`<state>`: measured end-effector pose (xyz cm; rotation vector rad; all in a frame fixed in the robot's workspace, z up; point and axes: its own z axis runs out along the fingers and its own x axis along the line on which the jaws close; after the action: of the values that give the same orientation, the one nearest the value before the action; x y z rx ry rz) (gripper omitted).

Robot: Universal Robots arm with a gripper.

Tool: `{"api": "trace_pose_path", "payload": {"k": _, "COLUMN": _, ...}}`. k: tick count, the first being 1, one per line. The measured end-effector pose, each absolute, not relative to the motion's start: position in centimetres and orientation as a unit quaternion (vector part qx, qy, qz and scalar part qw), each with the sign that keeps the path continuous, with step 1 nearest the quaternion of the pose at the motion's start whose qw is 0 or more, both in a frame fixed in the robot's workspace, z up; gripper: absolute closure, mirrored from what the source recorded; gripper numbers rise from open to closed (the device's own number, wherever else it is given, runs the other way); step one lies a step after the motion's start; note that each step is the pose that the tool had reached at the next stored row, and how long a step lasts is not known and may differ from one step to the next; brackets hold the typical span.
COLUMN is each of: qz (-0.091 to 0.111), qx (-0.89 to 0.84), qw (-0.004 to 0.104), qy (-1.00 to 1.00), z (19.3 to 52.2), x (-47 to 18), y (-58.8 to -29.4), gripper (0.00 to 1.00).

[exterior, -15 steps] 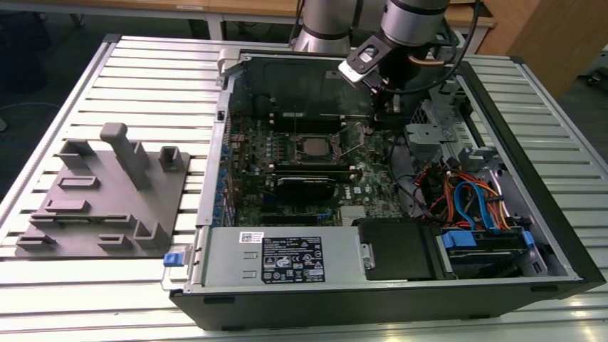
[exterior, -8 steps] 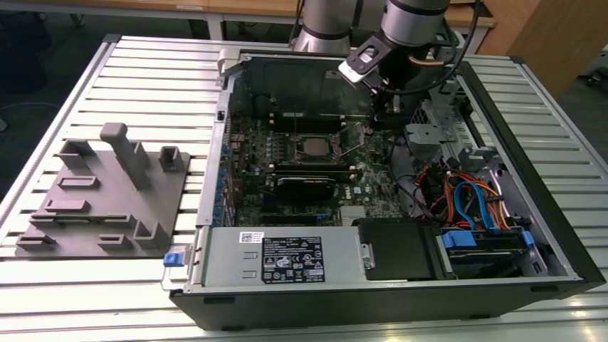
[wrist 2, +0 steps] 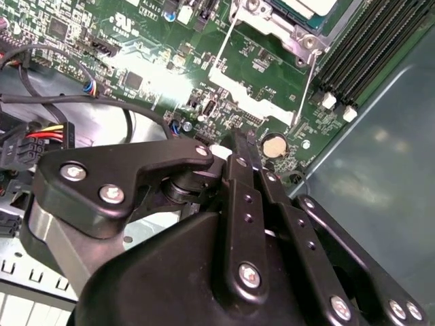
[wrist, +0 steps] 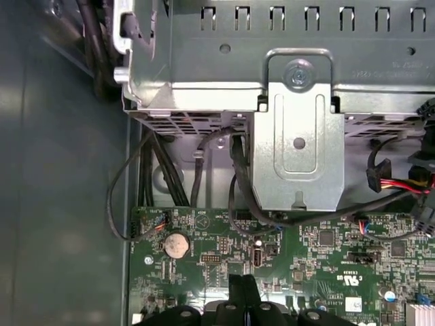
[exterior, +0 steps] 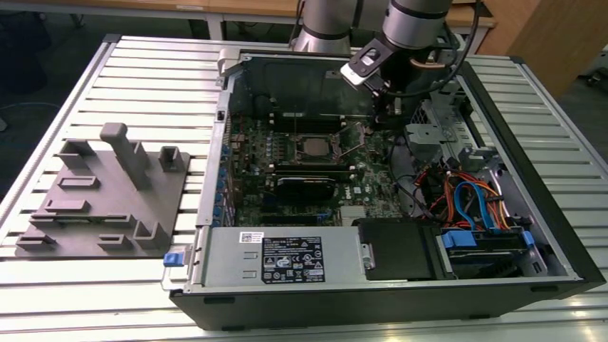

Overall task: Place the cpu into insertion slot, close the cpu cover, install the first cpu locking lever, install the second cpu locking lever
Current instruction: 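Close the cpu cover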

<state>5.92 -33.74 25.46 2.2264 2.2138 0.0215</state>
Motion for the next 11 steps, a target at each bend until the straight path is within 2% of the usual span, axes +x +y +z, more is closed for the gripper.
{"api": "trace_pose_path", "payload": {"k": 11, "qz": 0.009, "qx": 0.709, "qw": -0.001, "qy": 0.705, "z": 24.0, "x": 4.8, "y": -33.7, "gripper": 0.90}}
